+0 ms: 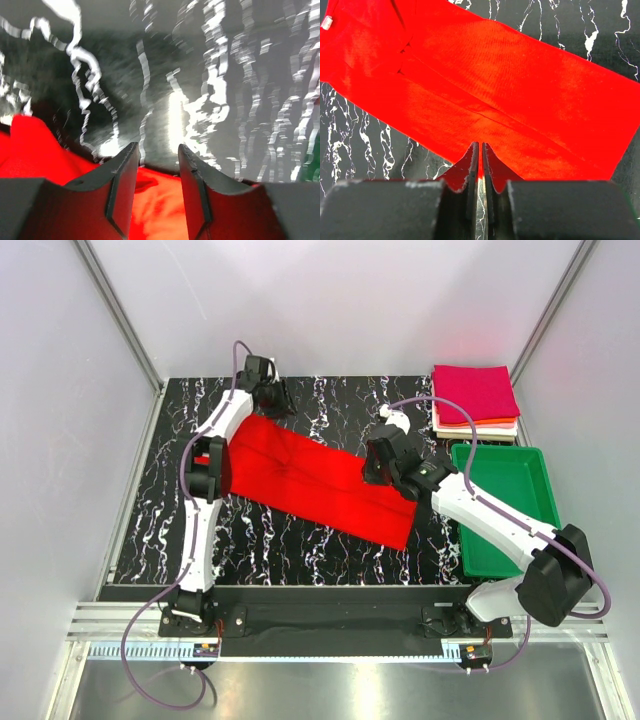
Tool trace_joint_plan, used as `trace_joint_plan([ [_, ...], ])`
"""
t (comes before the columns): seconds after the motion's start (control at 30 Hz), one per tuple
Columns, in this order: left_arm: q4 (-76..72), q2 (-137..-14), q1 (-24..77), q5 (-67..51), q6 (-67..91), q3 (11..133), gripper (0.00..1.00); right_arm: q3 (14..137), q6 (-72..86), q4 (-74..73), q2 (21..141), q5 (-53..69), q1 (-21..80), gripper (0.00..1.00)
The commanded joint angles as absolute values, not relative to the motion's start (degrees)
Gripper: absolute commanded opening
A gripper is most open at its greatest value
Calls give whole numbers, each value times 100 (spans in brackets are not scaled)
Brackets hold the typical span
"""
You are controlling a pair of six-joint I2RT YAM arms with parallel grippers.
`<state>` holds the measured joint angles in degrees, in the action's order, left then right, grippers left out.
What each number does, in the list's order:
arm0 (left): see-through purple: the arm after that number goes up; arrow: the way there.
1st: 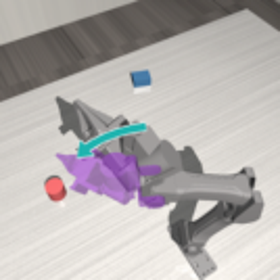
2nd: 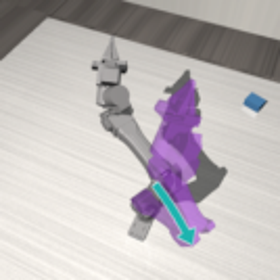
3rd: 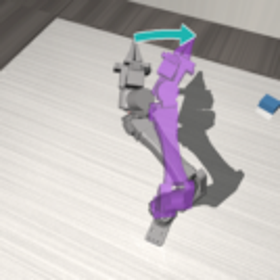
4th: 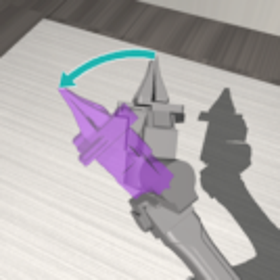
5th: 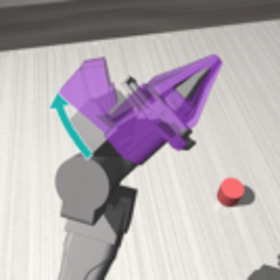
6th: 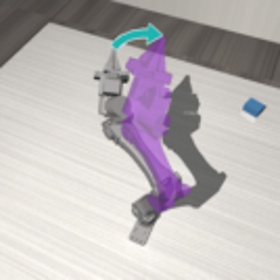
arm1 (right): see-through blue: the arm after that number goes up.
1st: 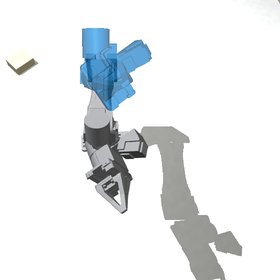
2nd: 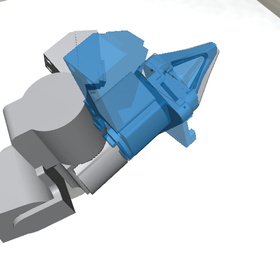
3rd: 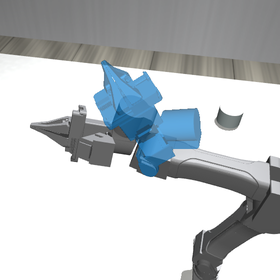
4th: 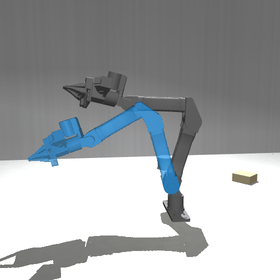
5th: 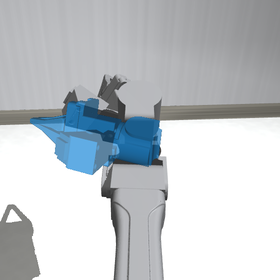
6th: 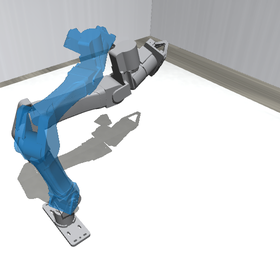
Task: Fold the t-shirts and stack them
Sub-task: Fold the tshirt
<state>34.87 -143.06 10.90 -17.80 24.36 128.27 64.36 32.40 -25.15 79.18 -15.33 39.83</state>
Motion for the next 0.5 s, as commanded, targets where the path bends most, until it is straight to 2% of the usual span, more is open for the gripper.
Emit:
trace_joint_plan([
  [0.0,3129,-13642,1037,-1935,2356,13071,43,6451,3261,-2364,7708,-1494,3946,13],
  [0.13,3111,-12886,1028,-969,2294,12333,46,6329,3269,-2364,7673,-1424,3946,13],
  [0.33,3225,-12165,1028,-362,2206,11067,46,6284,3270,-2356,7778,-1327,3938,13],
  [0.47,3305,-12102,862,-614,2040,10635,47,6240,3287,-2355,7805,-1222,3929,13],
])
